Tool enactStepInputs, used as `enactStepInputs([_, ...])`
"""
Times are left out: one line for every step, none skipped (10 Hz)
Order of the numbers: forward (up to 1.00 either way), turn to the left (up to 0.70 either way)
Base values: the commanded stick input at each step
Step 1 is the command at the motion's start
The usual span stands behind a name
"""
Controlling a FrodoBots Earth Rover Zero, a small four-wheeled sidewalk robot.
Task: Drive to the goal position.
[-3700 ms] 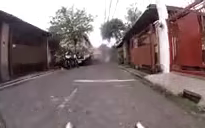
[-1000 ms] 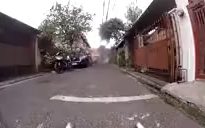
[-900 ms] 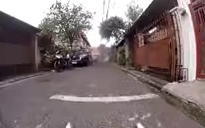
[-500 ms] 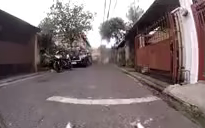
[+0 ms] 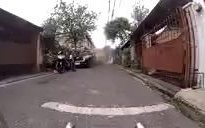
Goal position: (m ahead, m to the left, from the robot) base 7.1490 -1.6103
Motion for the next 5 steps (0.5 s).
enactStepInputs([1.0, 0.03])
enactStepInputs([0.99, 0.02])
enactStepInputs([0.69, 0.01])
enactStepInputs([0.26, 0.0])
enactStepInputs([0.13, 0.0])
